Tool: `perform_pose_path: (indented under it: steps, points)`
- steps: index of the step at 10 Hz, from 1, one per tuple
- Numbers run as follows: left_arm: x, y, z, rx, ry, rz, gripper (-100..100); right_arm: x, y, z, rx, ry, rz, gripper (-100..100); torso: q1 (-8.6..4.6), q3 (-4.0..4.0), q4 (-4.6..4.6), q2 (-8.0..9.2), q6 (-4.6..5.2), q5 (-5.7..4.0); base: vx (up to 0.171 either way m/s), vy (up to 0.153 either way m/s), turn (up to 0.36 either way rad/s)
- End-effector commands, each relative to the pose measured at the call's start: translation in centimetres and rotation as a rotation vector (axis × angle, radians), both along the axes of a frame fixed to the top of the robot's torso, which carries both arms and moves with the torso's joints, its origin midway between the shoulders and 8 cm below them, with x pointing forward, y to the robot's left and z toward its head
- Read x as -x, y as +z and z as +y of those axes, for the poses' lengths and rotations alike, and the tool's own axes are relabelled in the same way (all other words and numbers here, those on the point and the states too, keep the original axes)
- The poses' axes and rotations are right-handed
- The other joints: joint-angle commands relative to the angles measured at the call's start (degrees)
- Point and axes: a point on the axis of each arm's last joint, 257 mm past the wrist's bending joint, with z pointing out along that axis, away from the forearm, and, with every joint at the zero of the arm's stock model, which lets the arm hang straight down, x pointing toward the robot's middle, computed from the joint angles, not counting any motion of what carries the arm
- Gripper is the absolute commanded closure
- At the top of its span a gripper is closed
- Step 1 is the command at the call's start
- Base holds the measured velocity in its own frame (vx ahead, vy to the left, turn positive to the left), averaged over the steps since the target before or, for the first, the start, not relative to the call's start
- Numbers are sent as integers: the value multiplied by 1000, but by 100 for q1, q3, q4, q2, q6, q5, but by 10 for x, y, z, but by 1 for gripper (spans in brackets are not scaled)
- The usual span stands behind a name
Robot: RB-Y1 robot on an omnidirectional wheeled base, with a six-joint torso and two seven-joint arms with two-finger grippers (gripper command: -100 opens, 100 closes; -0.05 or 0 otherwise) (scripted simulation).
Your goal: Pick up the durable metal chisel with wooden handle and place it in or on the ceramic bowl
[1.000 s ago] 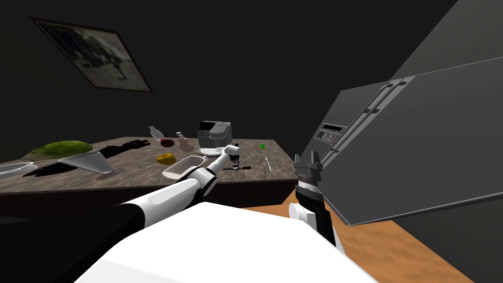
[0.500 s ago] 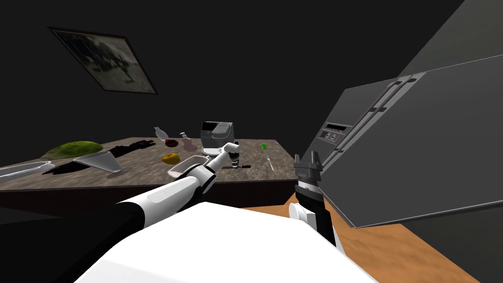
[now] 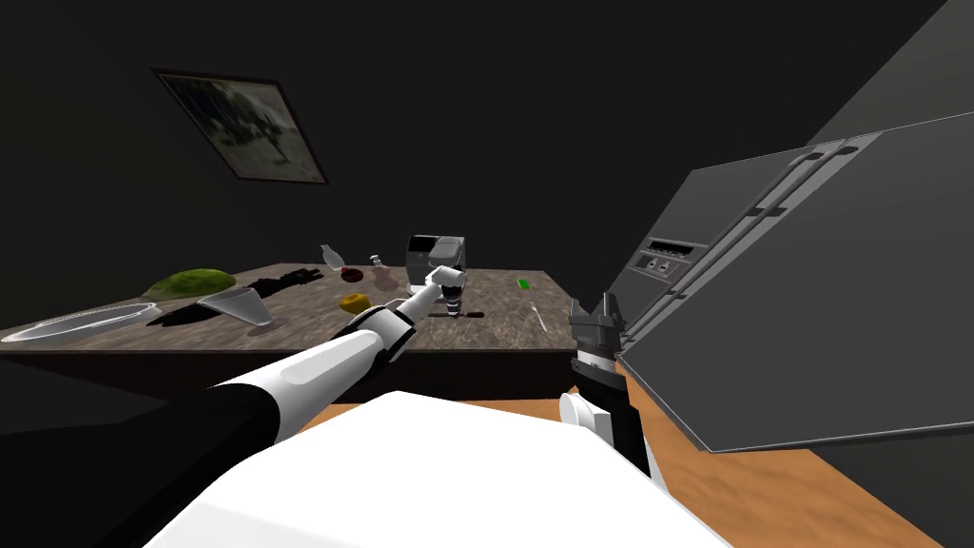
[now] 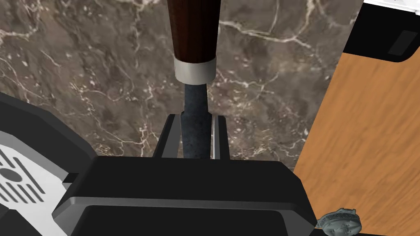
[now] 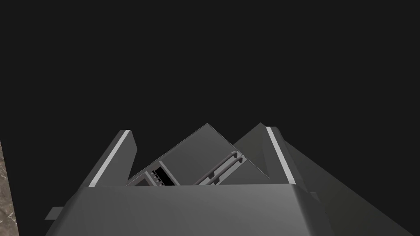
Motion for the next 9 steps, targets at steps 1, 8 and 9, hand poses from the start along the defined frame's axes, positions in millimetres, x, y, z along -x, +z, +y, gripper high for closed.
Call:
perform_pose_path:
  steps: [1, 8, 9]
  points:
    - [-9, 20, 4, -10, -16, -28, 100, 0, 0, 0, 0, 0, 0, 0, 0, 0, 0, 0, 0, 0, -34, 149, 98]
    - [-25, 78, 19, -58, -57, -82, 100, 0, 0, 0, 0, 0, 0, 0, 182, 45, -10, 100, -174, 19, -28, 159, 59]
    - [-24, 88, 23, -71, -62, -80, 100, 0, 0, 0, 0, 0, 0, 0, 227, 44, -18, 106, -205, 29, -13, 148, 74]
